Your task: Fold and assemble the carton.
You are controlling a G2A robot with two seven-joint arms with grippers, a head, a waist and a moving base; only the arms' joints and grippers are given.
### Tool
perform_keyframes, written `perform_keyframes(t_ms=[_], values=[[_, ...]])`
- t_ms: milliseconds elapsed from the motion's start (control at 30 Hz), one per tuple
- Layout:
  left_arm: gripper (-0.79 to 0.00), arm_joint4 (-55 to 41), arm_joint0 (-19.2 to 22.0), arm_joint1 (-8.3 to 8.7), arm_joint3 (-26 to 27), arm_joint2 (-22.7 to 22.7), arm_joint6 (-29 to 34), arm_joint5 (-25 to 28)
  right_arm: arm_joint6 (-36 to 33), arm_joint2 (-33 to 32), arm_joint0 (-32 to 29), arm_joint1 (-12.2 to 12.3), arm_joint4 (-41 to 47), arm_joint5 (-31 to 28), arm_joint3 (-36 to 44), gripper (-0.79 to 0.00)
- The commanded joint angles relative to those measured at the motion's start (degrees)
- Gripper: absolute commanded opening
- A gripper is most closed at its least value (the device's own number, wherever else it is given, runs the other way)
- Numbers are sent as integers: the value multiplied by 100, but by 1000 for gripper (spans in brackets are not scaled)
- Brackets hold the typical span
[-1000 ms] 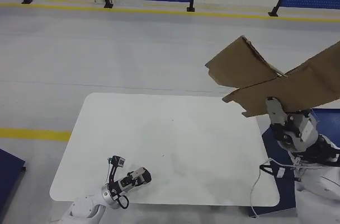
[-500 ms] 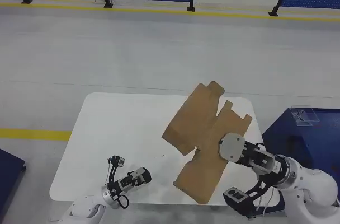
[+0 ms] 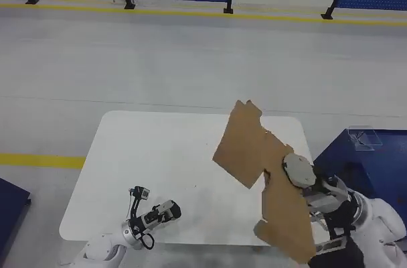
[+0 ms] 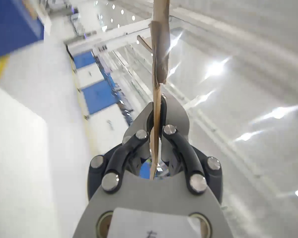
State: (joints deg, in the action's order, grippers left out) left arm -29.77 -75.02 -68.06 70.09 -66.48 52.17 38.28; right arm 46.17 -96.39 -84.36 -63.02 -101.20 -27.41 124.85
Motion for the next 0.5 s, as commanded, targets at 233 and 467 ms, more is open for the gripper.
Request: perform_keyframes(t_ms=[233,467], values=[[0,0,0,0,0,0,0,0,-4495,1022,241,262,7565,-2787,-803,-785],[0,0,0,0,0,0,0,0,-8240,1557,596,635,12573,-1068,-767,-785]])
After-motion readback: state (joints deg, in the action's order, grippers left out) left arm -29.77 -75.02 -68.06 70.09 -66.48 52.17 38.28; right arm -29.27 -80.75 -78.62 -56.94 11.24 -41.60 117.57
